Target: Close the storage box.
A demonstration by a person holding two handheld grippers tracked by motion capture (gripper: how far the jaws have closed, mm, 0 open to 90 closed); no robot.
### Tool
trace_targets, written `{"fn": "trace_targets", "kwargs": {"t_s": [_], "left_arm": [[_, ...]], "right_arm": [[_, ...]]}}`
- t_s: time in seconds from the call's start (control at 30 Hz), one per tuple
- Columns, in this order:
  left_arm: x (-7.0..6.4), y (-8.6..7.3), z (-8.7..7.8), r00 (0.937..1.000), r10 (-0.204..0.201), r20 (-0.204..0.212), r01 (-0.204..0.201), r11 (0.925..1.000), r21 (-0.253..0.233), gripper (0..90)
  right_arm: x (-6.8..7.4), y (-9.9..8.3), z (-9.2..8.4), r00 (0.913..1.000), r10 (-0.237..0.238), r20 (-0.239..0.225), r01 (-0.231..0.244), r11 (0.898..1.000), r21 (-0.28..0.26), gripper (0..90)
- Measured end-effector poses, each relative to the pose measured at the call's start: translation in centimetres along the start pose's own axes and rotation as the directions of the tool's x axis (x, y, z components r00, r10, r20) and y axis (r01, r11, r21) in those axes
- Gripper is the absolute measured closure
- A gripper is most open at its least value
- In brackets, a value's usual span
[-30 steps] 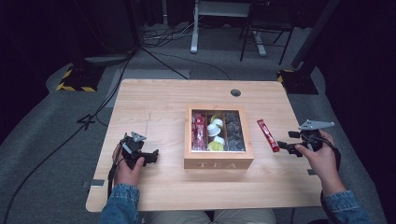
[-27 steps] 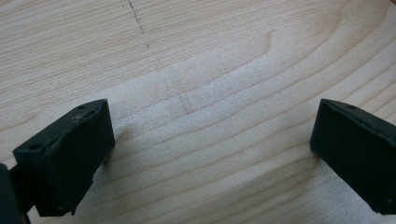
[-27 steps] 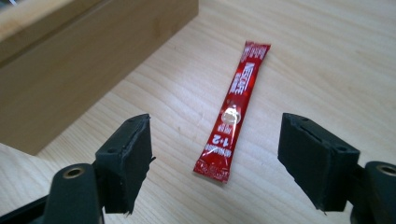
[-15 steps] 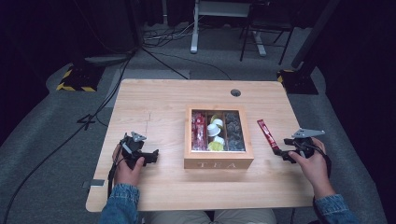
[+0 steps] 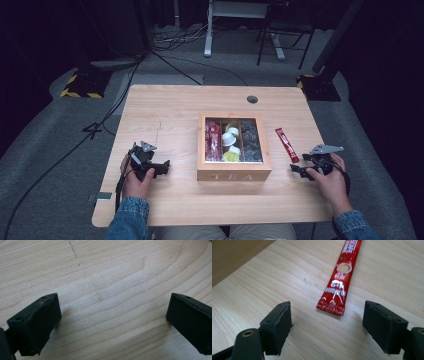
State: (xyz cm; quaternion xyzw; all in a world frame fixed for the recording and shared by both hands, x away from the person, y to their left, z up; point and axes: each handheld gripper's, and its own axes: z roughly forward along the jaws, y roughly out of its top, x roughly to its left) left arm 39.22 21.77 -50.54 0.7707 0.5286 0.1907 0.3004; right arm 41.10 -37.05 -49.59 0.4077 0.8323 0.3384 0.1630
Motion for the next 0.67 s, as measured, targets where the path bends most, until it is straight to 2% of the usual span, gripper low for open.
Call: {"fn": "trace_targets", "kwargs": {"t_s": [0.07, 0.2, 0.67], "left_arm": [[0.00, 0.00, -0.01, 1.0000, 0.000, 0.000, 0.000, 1.0000, 0.001, 0.1], [0.00, 0.00, -0.01, 1.0000, 0.000, 0.000, 0.000, 1.0000, 0.001, 0.1], [-0.11, -0.07, -0.07, 0.9999, -0.011, -0.009, 0.011, 0.9999, 0.002, 0.1]], "right_arm": [[0.05, -0.13, 0.08, 1.0000, -0.001, 0.007, 0.001, 1.000, -0.004, 19.5], [0.03, -0.63, 0.43, 0.9998, 0.007, 0.019, -0.007, 0.999, -0.045, 10.6], [0.03, -0.60, 0.53, 0.9998, 0.009, 0.020, -0.008, 0.999, -0.044, 9.6]]}}
